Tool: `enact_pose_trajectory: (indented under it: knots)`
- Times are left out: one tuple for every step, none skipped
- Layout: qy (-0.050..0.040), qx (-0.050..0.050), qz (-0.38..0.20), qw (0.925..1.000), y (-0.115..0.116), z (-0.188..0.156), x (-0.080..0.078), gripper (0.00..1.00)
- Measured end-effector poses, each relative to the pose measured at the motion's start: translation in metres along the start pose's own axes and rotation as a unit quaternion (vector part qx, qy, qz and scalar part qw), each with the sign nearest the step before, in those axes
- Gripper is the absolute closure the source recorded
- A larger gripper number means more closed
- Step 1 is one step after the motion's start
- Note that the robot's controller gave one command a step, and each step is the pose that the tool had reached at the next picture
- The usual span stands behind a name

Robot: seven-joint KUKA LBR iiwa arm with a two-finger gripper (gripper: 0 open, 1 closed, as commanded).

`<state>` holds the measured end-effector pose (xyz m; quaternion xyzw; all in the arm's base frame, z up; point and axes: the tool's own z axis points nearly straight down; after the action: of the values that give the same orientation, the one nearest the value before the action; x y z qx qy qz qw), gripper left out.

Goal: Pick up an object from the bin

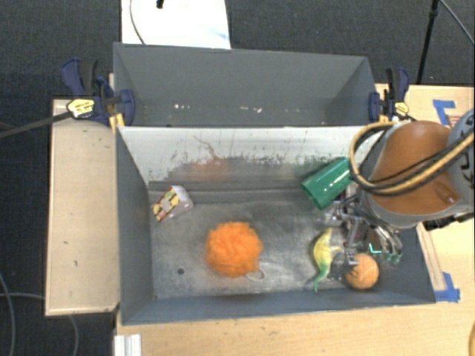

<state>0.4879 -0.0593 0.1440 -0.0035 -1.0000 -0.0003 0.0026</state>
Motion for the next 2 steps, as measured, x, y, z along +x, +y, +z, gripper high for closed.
enact_pose_trajectory:
  knots:
    - [-0.0039,0.0,-0.001,1.0,0.0,-0.004,-0.002,0.0]
    - [-0.0072,0.002,-0.128,0.9918,-0.017,0.044,-0.026,0.0]
